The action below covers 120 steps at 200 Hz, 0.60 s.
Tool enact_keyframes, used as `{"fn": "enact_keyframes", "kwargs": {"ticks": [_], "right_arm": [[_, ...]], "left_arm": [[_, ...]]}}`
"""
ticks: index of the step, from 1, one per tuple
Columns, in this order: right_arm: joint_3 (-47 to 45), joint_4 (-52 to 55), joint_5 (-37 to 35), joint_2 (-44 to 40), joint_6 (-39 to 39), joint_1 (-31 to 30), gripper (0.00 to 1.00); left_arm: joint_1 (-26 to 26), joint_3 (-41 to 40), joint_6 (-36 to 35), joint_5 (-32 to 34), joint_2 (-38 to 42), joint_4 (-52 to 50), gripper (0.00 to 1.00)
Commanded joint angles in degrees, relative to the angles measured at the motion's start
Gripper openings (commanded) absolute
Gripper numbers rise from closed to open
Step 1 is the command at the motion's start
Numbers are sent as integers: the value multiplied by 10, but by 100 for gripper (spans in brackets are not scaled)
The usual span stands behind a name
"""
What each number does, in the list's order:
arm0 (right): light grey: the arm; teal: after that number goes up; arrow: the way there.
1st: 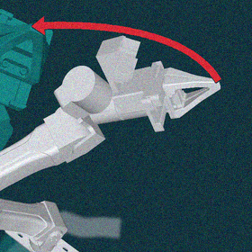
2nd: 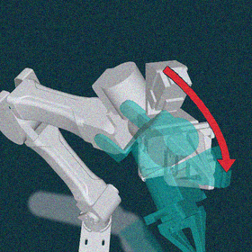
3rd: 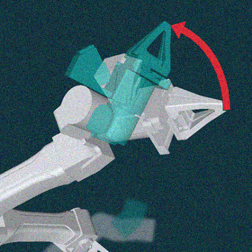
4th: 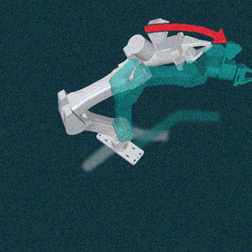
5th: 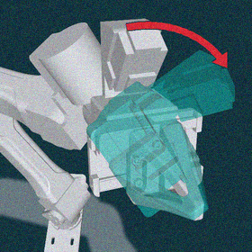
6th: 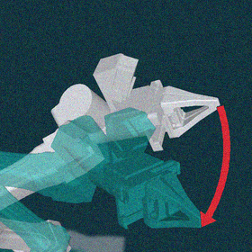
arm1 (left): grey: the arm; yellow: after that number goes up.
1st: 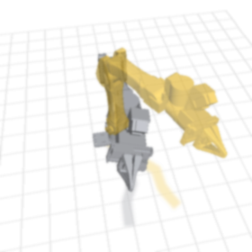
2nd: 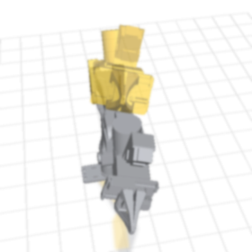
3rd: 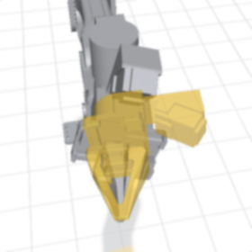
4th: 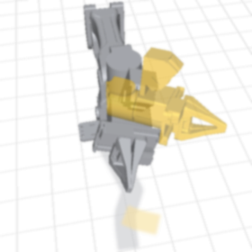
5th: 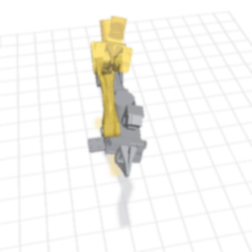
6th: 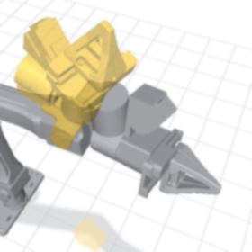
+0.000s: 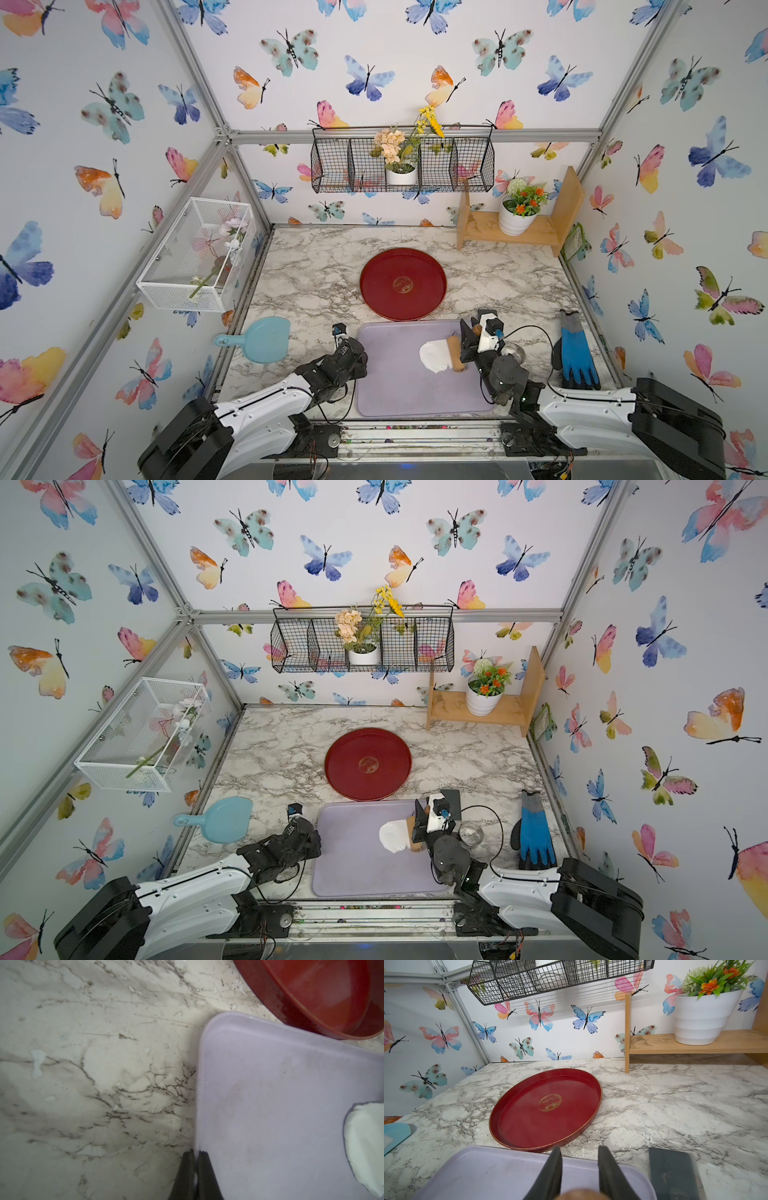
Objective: Roll out the dumpling wrappers from the dough
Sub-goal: Flatten out the dough on the work surface.
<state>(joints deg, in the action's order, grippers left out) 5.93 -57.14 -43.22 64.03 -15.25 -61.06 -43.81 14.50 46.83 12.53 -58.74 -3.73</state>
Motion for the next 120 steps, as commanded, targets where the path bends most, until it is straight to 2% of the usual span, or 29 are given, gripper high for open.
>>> {"fn": "enact_keyframes", "kwargs": {"ticks": [1,29,61,90,120], "right_arm": [[6,25,24,31,-33,2,2],[5,18,106,95,-84,2,2],[-1,-41,160,171,-134,1,2],[-3,-90,176,220,-151,1,2],[0,-93,157,232,-155,1,2]], "left_arm": [[7,-9,10,-6,3,-26,0],[7,-9,8,-7,0,-25,0],[8,-8,8,-6,0,-25,0],[8,-7,8,-4,1,-25,0],[10,-8,12,-3,2,-28,0]]}}
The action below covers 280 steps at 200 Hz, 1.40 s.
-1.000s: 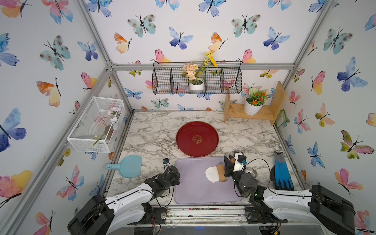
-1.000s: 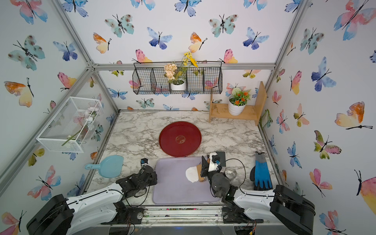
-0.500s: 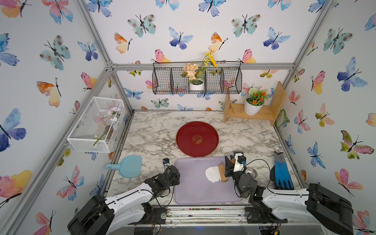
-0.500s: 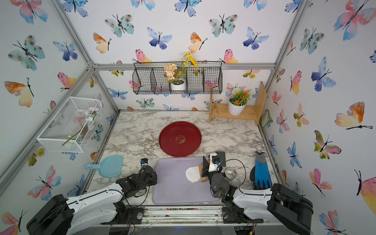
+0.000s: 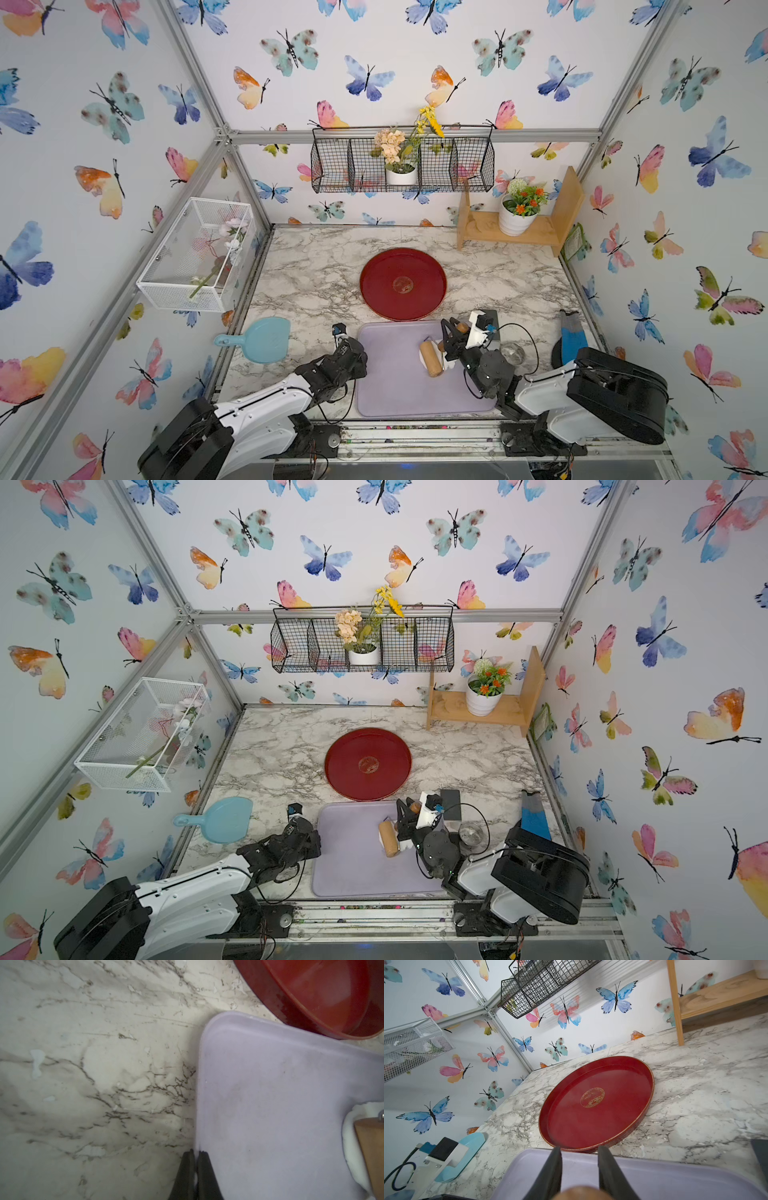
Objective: Roll out the dumpling wrappers from the dough
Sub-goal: Flatten out the dough on the work surface.
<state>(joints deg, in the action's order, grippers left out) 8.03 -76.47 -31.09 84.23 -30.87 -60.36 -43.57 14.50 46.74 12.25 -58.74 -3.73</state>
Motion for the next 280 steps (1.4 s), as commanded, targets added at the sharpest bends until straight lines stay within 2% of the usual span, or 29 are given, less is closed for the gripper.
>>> {"fn": "enact_keyframes", "kwargs": {"ticks": [1,52,85,130,158,208,280], "right_arm": [[-21,101,35,30,2,-6,2],[0,91,33,51,13,-6,2],[24,84,16,34,14,-6,2],[58,77,-5,-27,91,-6,2],[78,119,-21,-79,135,-6,2],[52,108,-68,-118,197,-6,2],[13,-12,-85,-39,234,-6,2]], "left_arm": [[8,-8,12,0,2,-27,0],[23,-13,19,2,11,-28,0],[42,-12,15,1,18,-24,0],[75,-6,-4,-15,6,-5,0],[86,-5,-12,-24,0,5,0],[89,-1,-19,-34,0,7,0],[89,-7,-18,-40,5,9,0]]}}
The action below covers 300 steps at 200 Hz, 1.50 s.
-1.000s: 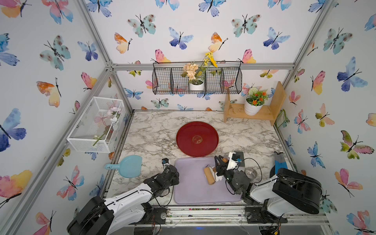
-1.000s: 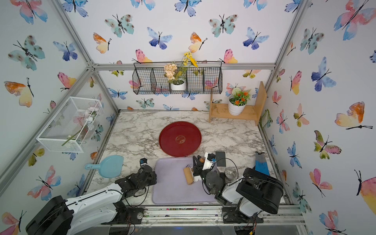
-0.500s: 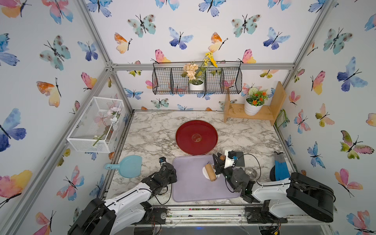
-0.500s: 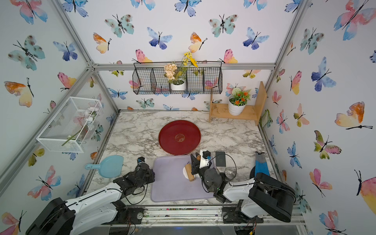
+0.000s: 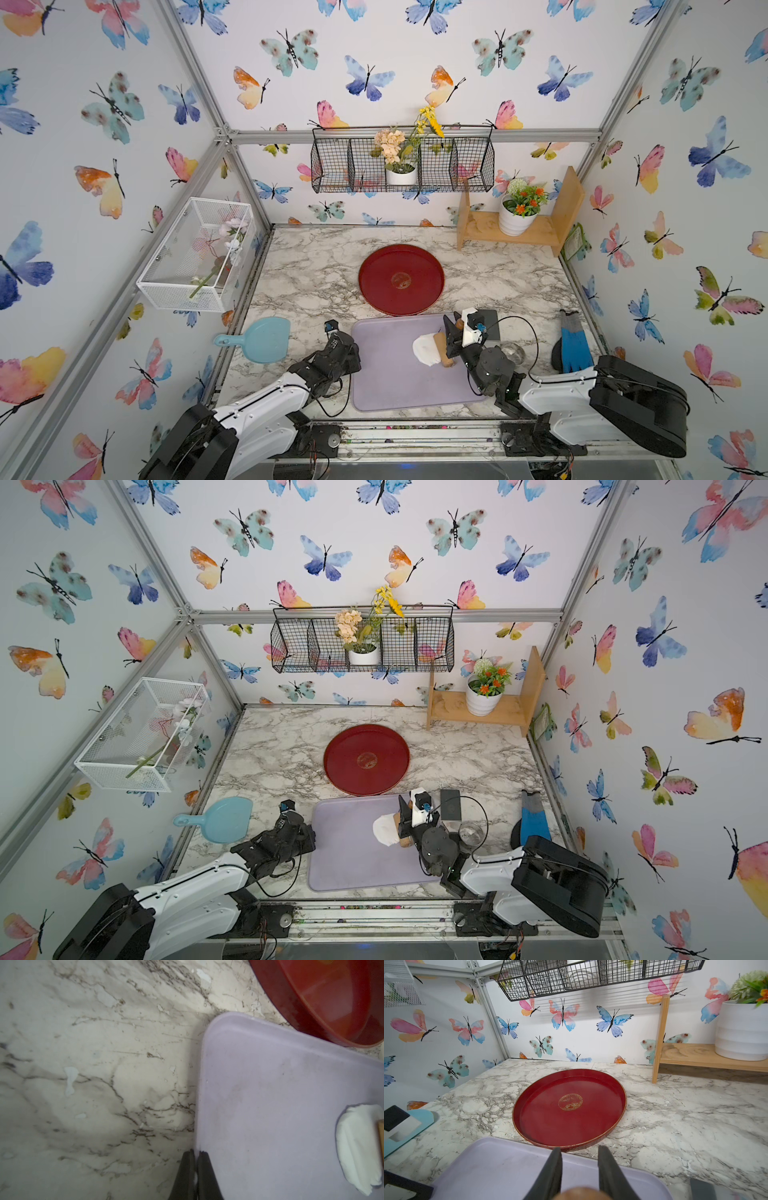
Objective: Roll out the dumpling wrappers from the dough
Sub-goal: Flatten out the dough on the work surface.
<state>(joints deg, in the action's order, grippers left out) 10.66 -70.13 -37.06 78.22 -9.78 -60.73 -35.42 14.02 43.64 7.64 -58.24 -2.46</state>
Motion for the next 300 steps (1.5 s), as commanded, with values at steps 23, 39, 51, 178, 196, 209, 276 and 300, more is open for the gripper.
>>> {"fn": "enact_keyframes", "kwargs": {"ticks": [23,39,51,178,196,209,276,300], "right_arm": [[-12,-69,-25,38,31,-2,2],[-20,-72,-6,53,26,-2,2],[-37,-100,28,66,18,-2,2],[-36,-77,159,127,-19,-2,2],[-32,-99,169,147,-27,-2,2],[-28,-114,179,162,-31,-2,2],[3,-117,199,202,-46,-8,2],[12,-116,201,212,-51,-11,2]], "left_arm": [[8,-2,13,4,0,-4,0],[8,-2,12,4,0,-3,0],[8,-1,11,4,-1,-4,0],[19,14,3,1,-27,14,0],[22,17,0,-1,-30,15,0],[25,18,-3,-2,-30,14,0],[43,16,-12,-10,-24,13,0],[43,15,-13,-12,-24,13,0]]}}
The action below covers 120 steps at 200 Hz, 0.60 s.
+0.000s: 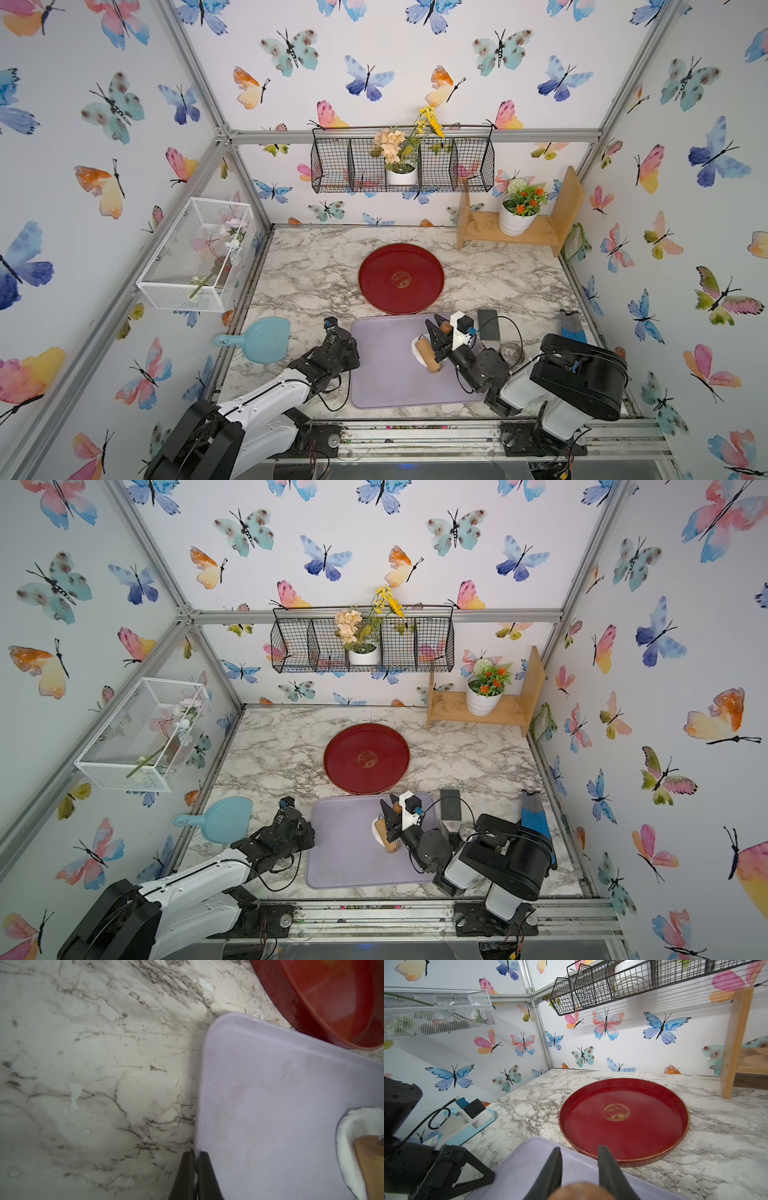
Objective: Roll out the dumpling wrappers from the dough
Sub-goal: Flatten out the dough on the work surface.
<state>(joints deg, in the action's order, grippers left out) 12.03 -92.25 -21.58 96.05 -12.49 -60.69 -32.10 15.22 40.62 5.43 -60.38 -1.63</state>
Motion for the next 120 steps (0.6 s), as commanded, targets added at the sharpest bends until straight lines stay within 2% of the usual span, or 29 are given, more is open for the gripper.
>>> {"fn": "enact_keyframes", "kwargs": {"ticks": [1,120], "right_arm": [[-2,105,46,34,-24,-11,2],[23,101,41,76,-38,-22,2]], "left_arm": [[10,3,17,10,-2,4,0],[15,2,17,7,5,1,0]]}}
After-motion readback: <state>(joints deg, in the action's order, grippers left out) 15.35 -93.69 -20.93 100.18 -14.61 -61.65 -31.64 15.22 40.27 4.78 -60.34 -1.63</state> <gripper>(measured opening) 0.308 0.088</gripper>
